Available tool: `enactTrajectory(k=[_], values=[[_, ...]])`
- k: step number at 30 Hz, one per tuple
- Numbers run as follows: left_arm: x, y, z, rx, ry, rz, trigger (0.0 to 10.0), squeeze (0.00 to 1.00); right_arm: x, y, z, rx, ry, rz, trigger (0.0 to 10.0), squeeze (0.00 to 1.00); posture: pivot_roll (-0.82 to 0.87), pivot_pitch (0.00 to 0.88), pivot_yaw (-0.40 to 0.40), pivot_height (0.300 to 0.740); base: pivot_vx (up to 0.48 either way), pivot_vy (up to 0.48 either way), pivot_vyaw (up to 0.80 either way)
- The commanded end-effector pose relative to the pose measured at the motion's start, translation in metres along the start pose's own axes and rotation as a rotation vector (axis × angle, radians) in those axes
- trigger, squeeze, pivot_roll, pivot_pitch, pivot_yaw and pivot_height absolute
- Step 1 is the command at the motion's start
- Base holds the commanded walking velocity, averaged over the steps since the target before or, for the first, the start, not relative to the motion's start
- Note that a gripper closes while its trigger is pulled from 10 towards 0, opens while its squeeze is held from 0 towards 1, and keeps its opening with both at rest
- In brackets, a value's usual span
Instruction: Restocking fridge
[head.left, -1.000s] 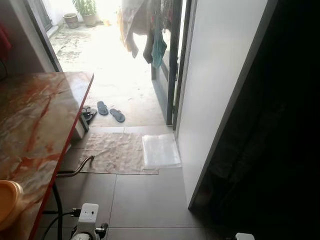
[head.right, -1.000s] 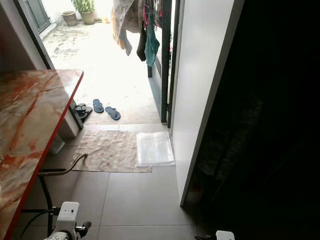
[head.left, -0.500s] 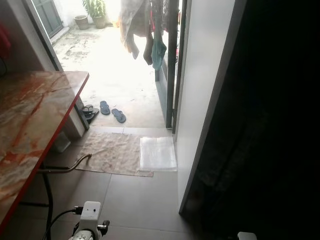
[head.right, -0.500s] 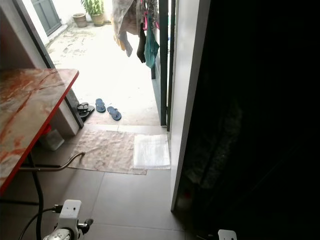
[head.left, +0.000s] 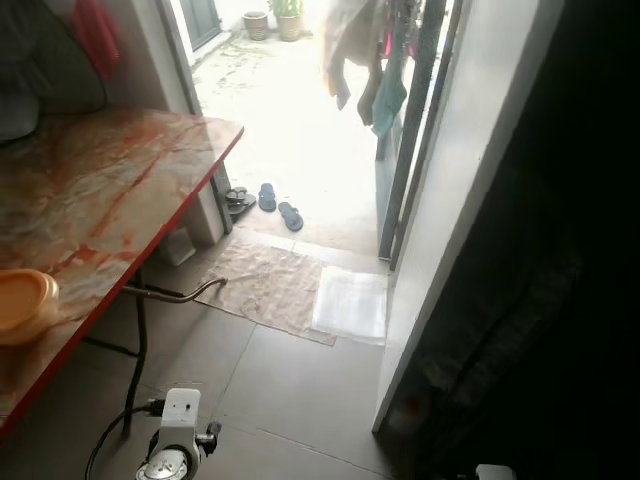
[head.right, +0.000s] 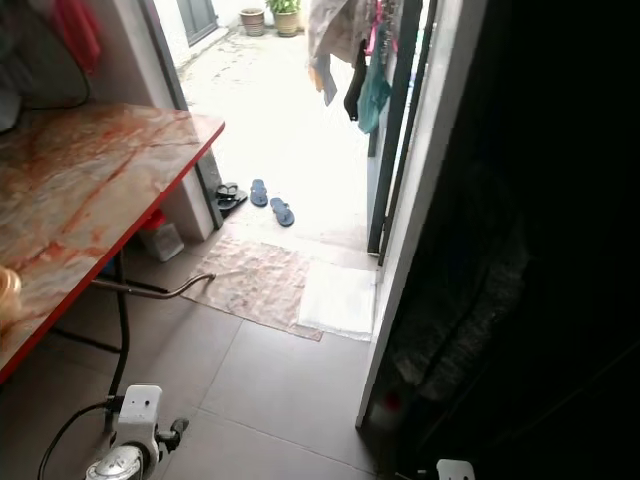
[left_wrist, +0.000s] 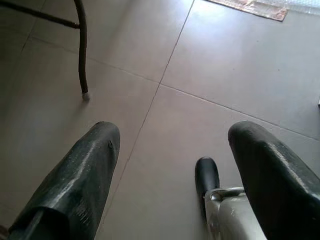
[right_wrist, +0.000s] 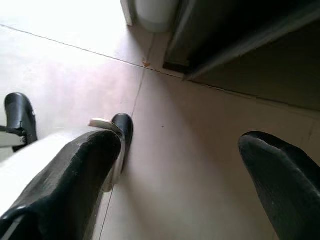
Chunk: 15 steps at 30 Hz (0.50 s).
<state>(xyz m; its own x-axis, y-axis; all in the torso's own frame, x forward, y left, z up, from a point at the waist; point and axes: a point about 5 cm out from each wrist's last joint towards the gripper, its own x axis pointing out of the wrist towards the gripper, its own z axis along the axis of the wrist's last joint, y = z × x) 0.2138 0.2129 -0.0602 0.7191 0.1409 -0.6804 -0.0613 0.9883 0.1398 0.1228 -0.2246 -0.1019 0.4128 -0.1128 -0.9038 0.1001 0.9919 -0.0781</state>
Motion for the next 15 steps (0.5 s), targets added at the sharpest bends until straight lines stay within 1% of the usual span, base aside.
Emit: enactTrajectory(k=[1,11,15], values=[[-0.0015,0.0063,-0.0058,-0.013,0.023,0.019,10.0,0.0,0.0001,0.0022,-0.0003,0.001,0.0,0.009,10.0,0.0,-0.15,0.034,0.01,0.74,0.0,0.0,0.8],[-0.0017,0.0063,-0.0055,-0.016,0.014,0.017,10.0,0.0,0.0001,0.0023,-0.0013,-0.007,0.011,0.01,10.0,0.0,-0.15,0.032,0.012,0.74,0.0,0.0,0.8],[-0.0002,0.0044,0.0003,-0.015,-0.007,0.012,10.0,0.0,0.0001,0.0024,-0.0015,-0.008,0.013,0.012,10.0,0.0,-0.15,0.024,0.012,0.74,0.0,0.0,0.8]])
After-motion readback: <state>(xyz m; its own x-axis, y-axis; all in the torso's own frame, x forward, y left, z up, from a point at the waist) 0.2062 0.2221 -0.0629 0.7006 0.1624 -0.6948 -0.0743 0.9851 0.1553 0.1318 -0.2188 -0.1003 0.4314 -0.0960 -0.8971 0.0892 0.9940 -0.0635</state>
